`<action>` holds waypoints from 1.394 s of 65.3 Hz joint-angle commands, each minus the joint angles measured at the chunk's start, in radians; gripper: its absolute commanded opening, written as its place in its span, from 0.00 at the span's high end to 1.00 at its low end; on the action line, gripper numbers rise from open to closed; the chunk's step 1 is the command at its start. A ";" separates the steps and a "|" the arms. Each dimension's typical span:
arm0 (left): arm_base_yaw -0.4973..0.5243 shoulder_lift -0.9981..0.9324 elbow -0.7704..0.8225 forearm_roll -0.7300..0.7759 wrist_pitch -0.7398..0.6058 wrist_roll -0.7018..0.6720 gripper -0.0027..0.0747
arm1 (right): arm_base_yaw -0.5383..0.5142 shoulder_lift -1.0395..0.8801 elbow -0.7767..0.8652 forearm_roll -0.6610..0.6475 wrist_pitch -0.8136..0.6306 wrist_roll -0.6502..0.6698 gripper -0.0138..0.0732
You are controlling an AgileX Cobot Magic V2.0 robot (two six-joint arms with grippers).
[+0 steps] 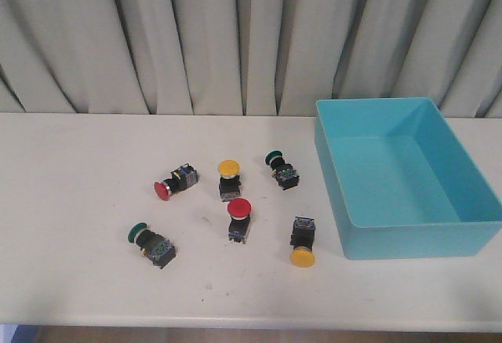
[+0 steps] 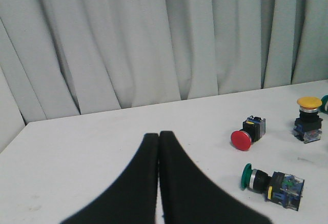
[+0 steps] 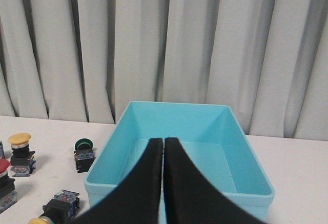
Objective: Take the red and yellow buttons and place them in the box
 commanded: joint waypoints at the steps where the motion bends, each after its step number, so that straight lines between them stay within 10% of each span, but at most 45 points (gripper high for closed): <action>1: 0.000 -0.014 0.046 -0.005 -0.077 -0.012 0.97 | -0.006 -0.010 0.006 -0.007 -0.076 -0.005 0.84; 55: -0.001 -0.014 0.016 -0.009 -0.136 -0.052 0.97 | -0.006 -0.010 -0.023 0.033 -0.143 0.012 0.84; 91: -0.001 0.454 -0.638 -0.006 0.308 -0.078 0.97 | -0.006 0.459 -0.607 0.025 0.226 -0.072 0.84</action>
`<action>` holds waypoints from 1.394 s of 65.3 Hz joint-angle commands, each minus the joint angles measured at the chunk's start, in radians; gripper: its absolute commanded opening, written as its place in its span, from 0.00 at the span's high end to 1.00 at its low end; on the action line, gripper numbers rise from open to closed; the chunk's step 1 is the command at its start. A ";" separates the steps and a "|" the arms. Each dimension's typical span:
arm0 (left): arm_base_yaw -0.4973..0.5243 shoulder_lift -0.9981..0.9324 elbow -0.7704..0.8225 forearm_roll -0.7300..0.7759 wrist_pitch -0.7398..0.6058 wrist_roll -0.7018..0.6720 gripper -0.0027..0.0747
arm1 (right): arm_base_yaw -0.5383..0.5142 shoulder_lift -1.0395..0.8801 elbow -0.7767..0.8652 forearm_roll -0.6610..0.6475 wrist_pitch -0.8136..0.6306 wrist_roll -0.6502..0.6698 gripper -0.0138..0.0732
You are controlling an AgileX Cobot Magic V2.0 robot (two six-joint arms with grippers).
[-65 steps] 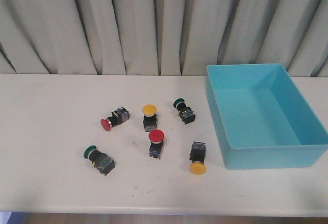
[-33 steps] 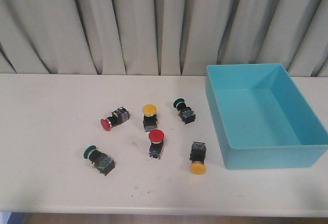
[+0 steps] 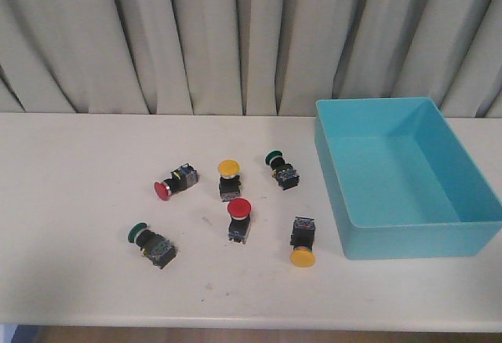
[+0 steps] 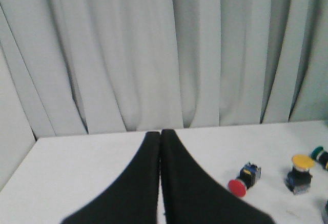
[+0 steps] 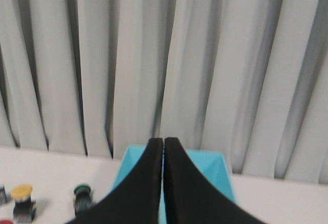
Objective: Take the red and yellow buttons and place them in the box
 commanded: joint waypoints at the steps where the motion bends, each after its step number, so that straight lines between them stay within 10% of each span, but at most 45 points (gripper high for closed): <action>1: -0.001 0.093 -0.071 -0.006 0.034 -0.008 0.97 | -0.006 0.108 -0.079 -0.013 0.031 -0.011 0.84; 39: -0.001 0.232 -0.006 -0.006 0.128 -0.009 0.93 | -0.006 0.432 -0.077 0.066 0.223 0.025 0.83; 66: -0.007 0.232 -0.012 -0.024 0.108 0.095 0.19 | -0.006 0.454 -0.077 0.060 0.228 -0.007 0.23; 91: -0.230 0.374 -0.020 -0.324 0.115 0.587 0.29 | -0.006 0.454 -0.077 0.064 0.239 -0.008 0.18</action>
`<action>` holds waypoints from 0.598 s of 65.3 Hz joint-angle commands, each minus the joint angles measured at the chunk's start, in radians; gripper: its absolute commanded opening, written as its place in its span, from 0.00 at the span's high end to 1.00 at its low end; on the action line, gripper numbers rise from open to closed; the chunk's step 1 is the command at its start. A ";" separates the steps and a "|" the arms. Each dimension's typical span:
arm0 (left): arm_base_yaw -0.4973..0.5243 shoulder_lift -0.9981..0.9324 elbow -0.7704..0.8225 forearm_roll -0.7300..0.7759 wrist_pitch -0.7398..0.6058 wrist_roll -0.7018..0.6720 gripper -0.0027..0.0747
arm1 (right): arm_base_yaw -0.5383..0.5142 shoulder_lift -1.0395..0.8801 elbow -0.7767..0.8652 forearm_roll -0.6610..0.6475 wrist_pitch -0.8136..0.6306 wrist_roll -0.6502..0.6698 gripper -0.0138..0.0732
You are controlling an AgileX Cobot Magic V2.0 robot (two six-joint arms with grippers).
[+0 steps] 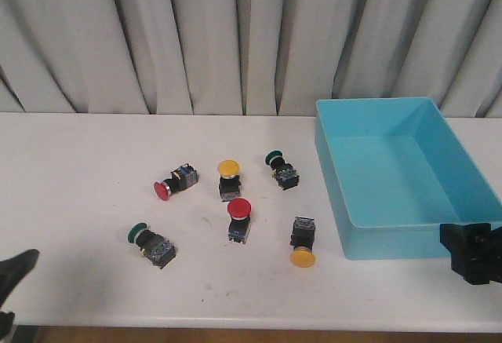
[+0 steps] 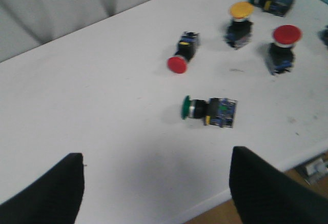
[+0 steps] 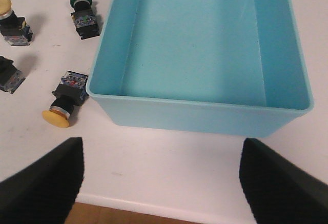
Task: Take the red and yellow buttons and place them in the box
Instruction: 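Reach the left gripper down to the red-capped button and grasp it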
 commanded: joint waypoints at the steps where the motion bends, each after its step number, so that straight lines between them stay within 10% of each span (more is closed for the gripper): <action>1: -0.064 0.074 -0.041 -0.147 -0.058 0.185 0.29 | -0.006 0.002 -0.033 0.002 -0.049 -0.012 0.18; 11: -0.130 0.250 -0.128 -0.312 -0.005 0.395 0.32 | -0.006 0.002 -0.033 0.002 -0.032 -0.012 0.21; 39: -0.244 0.751 -0.459 -0.392 -0.019 0.452 0.31 | -0.006 0.002 -0.033 0.002 -0.030 -0.011 0.22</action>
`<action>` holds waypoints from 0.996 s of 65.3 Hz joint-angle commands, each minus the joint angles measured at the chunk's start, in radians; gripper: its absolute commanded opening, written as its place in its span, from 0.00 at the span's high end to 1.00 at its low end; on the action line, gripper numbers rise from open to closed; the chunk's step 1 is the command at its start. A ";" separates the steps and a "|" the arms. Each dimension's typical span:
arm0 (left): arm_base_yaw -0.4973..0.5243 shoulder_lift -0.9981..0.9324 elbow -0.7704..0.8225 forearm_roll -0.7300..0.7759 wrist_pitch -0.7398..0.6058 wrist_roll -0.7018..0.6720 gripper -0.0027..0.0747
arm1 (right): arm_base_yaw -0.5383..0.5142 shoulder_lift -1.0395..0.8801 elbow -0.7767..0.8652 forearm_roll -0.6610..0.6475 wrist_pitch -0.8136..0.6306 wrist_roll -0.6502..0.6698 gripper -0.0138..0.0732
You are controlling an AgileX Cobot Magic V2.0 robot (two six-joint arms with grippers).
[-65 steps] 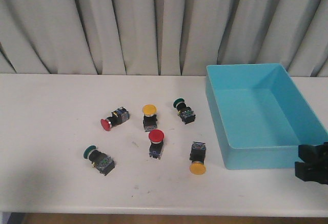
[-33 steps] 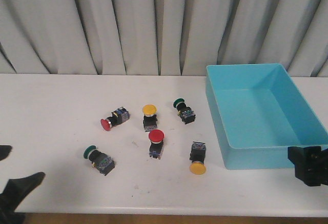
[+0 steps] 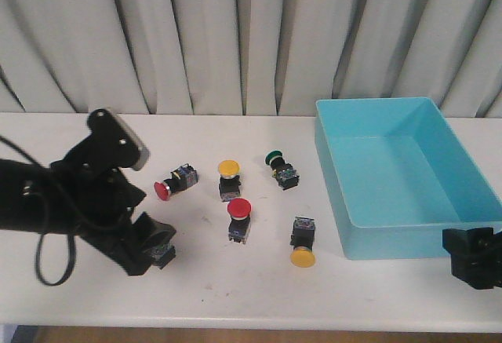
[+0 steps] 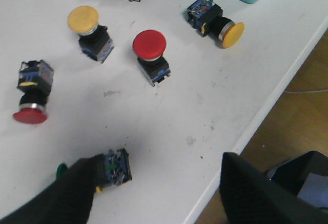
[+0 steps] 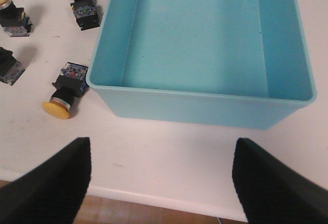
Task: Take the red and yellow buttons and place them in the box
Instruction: 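Reach the left gripper down to the red-capped button and grasp it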
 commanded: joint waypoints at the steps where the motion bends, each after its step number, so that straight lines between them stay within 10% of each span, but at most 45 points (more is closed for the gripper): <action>1: -0.049 0.080 -0.106 -0.026 -0.062 0.007 0.31 | -0.006 0.002 -0.033 0.001 -0.056 -0.009 0.22; 32: -0.211 0.469 -0.487 0.533 -0.046 -0.734 0.31 | -0.006 0.002 -0.033 0.001 -0.064 -0.009 0.22; 65: -0.227 0.656 -0.629 0.526 -0.009 -0.863 0.31 | -0.006 0.002 -0.033 0.001 -0.065 -0.009 0.22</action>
